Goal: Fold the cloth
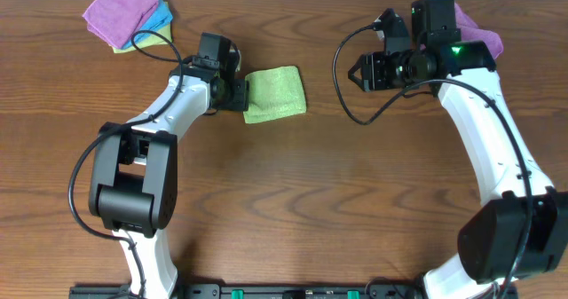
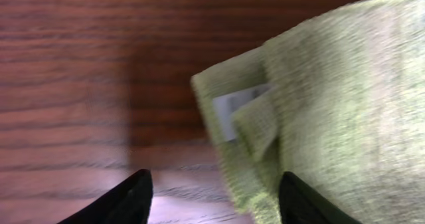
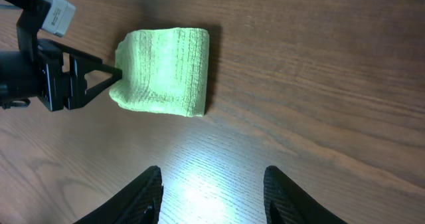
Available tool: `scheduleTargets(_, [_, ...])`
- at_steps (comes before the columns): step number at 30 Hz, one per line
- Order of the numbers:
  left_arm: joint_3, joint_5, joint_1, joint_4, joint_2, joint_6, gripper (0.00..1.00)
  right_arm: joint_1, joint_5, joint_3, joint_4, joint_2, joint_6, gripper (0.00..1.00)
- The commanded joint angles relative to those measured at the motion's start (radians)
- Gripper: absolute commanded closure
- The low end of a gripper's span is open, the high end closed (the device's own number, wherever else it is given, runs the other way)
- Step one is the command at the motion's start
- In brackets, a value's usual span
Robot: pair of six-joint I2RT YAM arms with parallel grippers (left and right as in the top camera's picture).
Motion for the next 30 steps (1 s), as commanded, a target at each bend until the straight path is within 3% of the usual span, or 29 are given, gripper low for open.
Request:
scheduleTargets(1, [0.019,-0.069,0.014,-0.018,0.006,0.008,0.42,-0.007,0.003,0.001,0.0,0.001,-0.012,0.5])
scheduleTargets(4, [0.022,-0.06,0.032,-0.026,0.005,-0.023,0.44,-0.007,0.003,0.001,0.001,0.001,-0.012,0.5])
scheduleTargets(7, [0.037,0.046,0.051,-0.025,0.005,-0.039,0.44,-0.007,0.003,0.001,0.005,0.001,-0.012,0.5])
scheduleTargets(10, [0.061,0.229,0.084,-0.023,0.005,-0.07,0.43,-0.007,0.003,0.001,0.01,0.001,-0.012,0.5])
scheduleTargets(12, [0.067,0.364,0.113,-0.009,0.005,-0.083,0.36,-0.007,0.003,0.001,0.01,0.001,-0.012,0.5])
scheduleTargets(16, [0.066,0.61,0.176,0.014,0.006,-0.091,0.35,-0.007,0.003,0.001,0.011,0.001,-0.012,0.49])
scheduleTargets(24, [0.027,0.819,0.262,0.066,0.007,-0.091,0.32,-0.007,0.003,0.001,0.011,0.001,-0.02,0.49])
scheduleTargets(30, [-0.076,0.958,0.306,0.118,0.007,-0.024,0.31,-0.007,0.003,0.001,0.01,0.001,-0.02,0.48])
